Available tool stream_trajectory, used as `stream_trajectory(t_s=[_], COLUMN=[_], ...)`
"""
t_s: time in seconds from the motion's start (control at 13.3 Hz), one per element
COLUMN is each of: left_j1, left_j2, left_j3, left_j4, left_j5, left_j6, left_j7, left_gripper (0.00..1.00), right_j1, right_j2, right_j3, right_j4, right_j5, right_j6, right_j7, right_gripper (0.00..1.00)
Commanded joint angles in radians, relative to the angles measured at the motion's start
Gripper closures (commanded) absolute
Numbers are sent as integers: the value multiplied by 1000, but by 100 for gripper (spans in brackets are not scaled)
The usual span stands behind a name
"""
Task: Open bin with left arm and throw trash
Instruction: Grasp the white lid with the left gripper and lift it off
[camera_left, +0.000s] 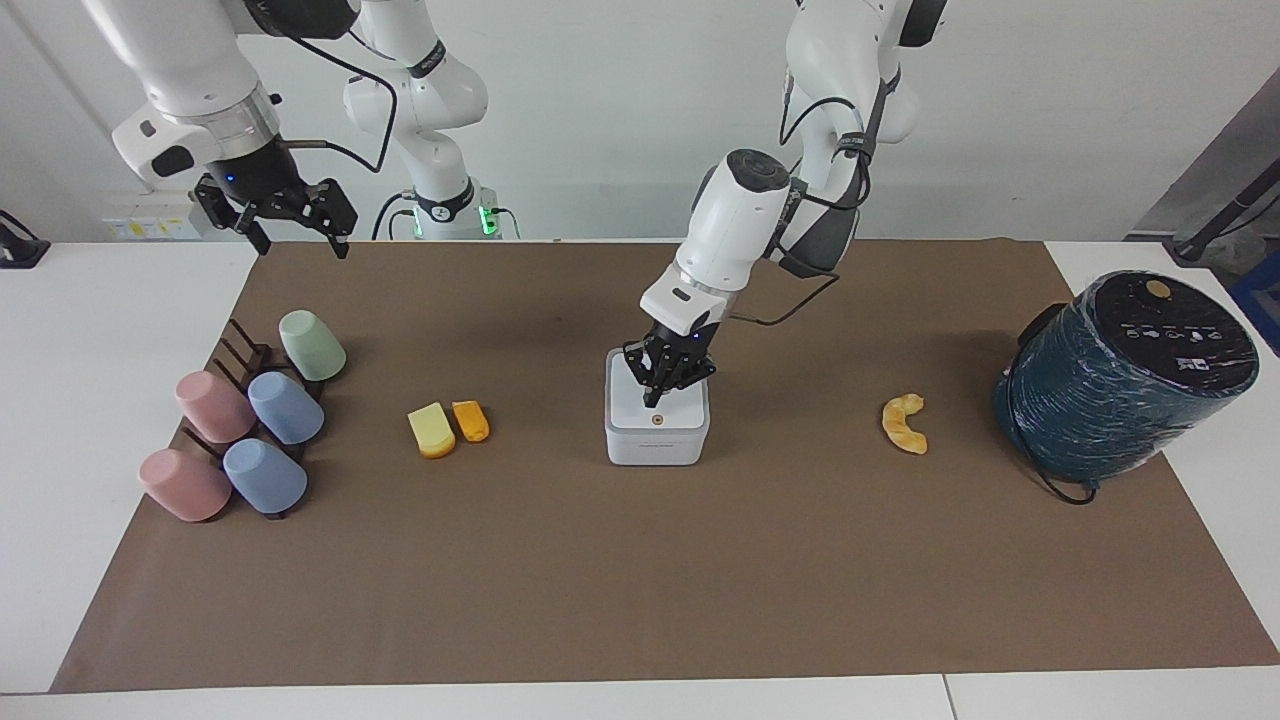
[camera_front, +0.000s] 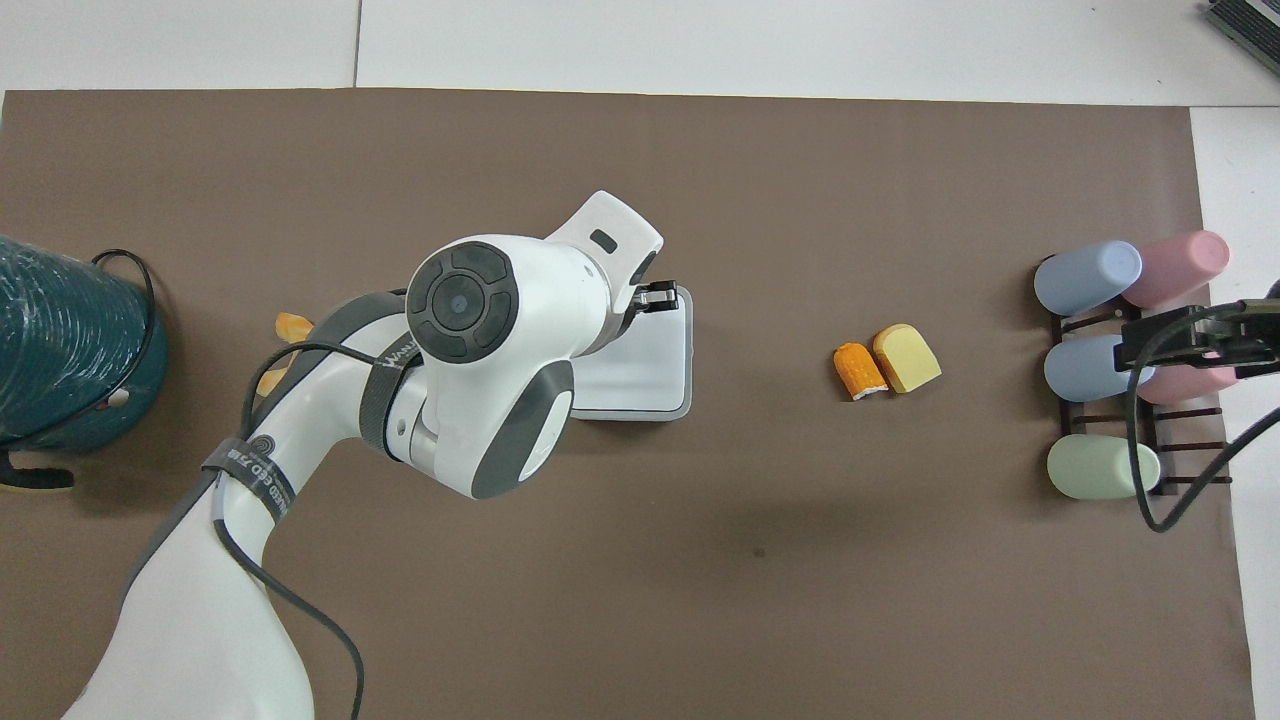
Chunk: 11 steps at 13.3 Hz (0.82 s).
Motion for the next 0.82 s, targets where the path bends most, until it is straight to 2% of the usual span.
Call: stream_trajectory(t_s=[0.0, 0.75], left_j1=[-22, -39], left_j2=[1, 24], left_j3=[18, 19], left_j4=[-5, -28], left_j5=[-9, -8], left_j6=[-1, 10], left_j7=[-8, -8], left_gripper=[100, 100], right_j1=[-4, -4], right_j2=[-28, -28], right_j3=[6, 6], right_j4=[-36, -36], right_j5=[-4, -4], right_j6=[25, 25], right_j7=[-19, -19], right_gripper=[0, 0])
